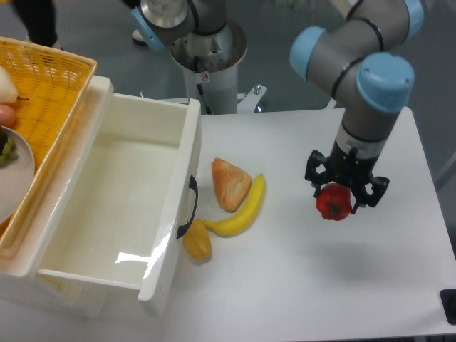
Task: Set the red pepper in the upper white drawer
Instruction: 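Lift the red pepper and carry it over the open white drawer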
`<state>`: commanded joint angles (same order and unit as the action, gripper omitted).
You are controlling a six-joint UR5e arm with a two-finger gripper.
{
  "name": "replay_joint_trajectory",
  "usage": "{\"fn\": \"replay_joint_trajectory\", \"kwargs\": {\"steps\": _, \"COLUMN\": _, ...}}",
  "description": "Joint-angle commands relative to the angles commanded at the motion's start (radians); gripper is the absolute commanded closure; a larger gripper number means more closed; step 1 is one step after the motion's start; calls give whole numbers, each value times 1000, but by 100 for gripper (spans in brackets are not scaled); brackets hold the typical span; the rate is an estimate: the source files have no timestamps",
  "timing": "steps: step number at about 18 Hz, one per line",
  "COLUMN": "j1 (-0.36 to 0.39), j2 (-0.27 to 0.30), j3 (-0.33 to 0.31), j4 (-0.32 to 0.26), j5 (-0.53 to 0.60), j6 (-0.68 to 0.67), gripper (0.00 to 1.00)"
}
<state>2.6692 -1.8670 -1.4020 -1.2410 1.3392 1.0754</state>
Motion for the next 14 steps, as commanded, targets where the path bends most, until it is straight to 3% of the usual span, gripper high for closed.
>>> {"fn": "replay_joint_trajectory", "kwargs": {"steps": 14, "j1": -159, "j2": 196, "j3": -20, "j4": -15, "j5": -137, "j6": -106, "gripper": 92}}
